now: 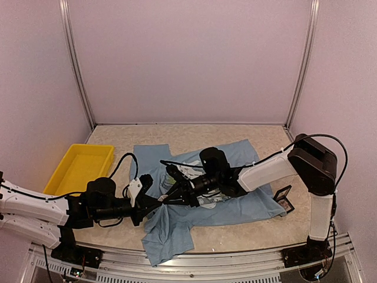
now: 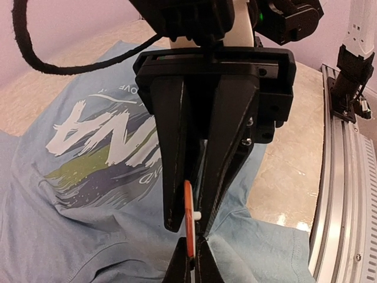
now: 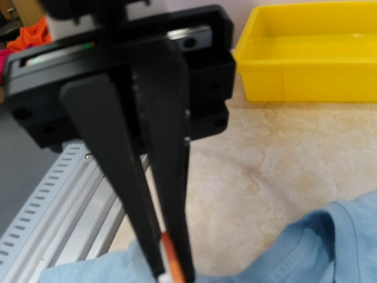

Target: Pin the brooch onto the clothing

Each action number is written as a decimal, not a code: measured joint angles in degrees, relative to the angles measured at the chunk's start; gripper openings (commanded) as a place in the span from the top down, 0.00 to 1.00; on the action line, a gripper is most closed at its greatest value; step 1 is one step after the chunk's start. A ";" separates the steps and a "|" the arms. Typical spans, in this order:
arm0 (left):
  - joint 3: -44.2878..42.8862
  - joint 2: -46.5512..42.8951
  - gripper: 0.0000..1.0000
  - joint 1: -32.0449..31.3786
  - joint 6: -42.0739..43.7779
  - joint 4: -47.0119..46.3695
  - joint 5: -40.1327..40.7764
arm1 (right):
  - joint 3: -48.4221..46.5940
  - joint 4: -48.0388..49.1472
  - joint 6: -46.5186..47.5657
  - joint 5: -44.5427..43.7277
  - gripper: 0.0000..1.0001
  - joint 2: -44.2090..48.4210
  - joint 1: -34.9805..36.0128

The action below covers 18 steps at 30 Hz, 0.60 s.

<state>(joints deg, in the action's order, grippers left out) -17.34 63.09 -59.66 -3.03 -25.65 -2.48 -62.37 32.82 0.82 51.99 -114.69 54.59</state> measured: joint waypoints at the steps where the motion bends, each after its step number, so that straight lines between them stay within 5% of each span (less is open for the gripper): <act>1: 0.00 0.00 1.00 0.00 0.09 0.20 0.22 | -0.42 -0.55 -0.57 -0.22 0.90 -0.11 0.00; 7: 0.00 0.00 1.00 0.00 0.20 0.87 1.31 | -0.92 -1.75 -3.13 -0.57 1.00 -0.39 0.07; 18: 0.00 -0.13 1.00 -0.02 0.07 0.66 1.70 | 0.98 3.15 -7.93 -0.79 1.00 -0.39 0.13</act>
<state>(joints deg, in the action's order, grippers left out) -17.34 62.96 -59.68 -2.96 -24.99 -0.78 -61.39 35.97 -7.11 51.20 -115.09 54.72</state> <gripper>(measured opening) 0.007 0.028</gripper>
